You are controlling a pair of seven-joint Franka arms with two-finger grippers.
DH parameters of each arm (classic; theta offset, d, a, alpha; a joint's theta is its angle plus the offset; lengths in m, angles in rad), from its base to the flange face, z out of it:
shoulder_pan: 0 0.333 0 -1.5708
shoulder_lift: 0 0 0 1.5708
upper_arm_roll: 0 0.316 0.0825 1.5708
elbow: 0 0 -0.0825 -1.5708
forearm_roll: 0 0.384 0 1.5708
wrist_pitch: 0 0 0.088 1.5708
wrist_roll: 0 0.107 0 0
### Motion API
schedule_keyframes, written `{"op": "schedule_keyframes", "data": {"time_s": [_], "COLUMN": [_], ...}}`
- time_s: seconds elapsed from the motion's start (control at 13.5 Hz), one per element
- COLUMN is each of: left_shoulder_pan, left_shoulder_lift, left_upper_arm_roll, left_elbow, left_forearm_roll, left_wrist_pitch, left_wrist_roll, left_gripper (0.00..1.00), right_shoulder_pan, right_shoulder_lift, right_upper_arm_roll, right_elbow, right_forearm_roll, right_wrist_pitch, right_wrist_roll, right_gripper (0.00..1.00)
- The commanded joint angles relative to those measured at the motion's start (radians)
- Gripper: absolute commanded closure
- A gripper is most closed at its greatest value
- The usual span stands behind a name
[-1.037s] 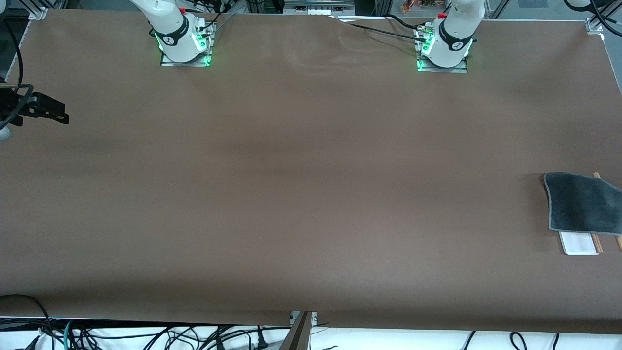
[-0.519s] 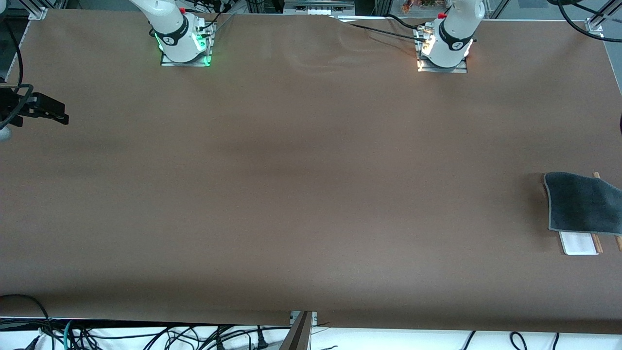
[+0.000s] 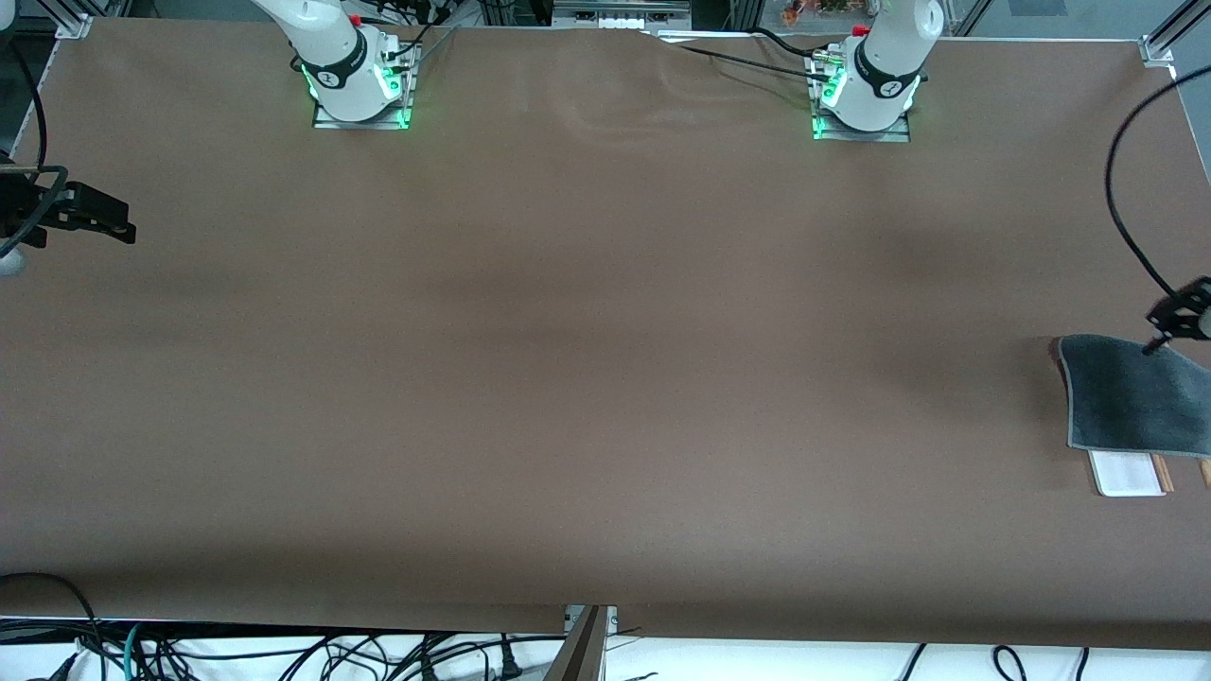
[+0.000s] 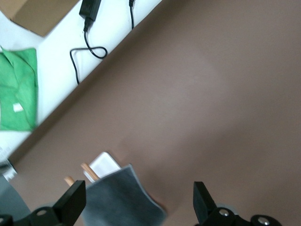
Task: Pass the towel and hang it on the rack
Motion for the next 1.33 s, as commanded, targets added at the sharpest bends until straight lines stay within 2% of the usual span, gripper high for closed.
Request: {"op": "schedule_keyframes", "data": {"time_s": [0.0, 0.15, 0.3, 0.59, 1.26], "left_shoulder_pan": [-0.052, -0.064, -0.069, -0.069, -0.084], "left_shoulder_lift": [-0.167, -0.214, -0.228, -0.256, -0.267], "left_upper_arm_roll": [0.014, 0.014, 0.009, 0.006, 0.006], "left_elbow": [-0.223, -0.282, -0.288, -0.290, -0.275], "left_forearm_roll": [0.029, 0.026, 0.012, -0.008, -0.012], "left_wrist_pitch": [0.020, 0.006, -0.064, -0.143, -0.129], "left_wrist_roll": [-0.208, -0.340, -0.489, -0.638, -0.718], "left_gripper": [0.00, 0.00, 0.00, 0.00, 0.00], "right_shoulder_pan": [0.000, 0.001, 0.001, 0.001, 0.000], "right_shoulder_lift": [-0.001, 0.001, 0.001, 0.001, 0.001], "right_upper_arm_roll": [0.003, 0.005, 0.005, 0.005, 0.003], "right_elbow": [0.005, 0.012, 0.012, 0.012, 0.012], "right_forearm_roll": [-0.012, -0.012, -0.012, -0.012, -0.012], "right_wrist_pitch": [0.000, 0.000, 0.000, 0.000, 0.000], "right_wrist_roll": [-0.013, -0.012, -0.012, -0.013, -0.013], "right_gripper": [0.00, 0.00, 0.00, 0.00, 0.00]}}
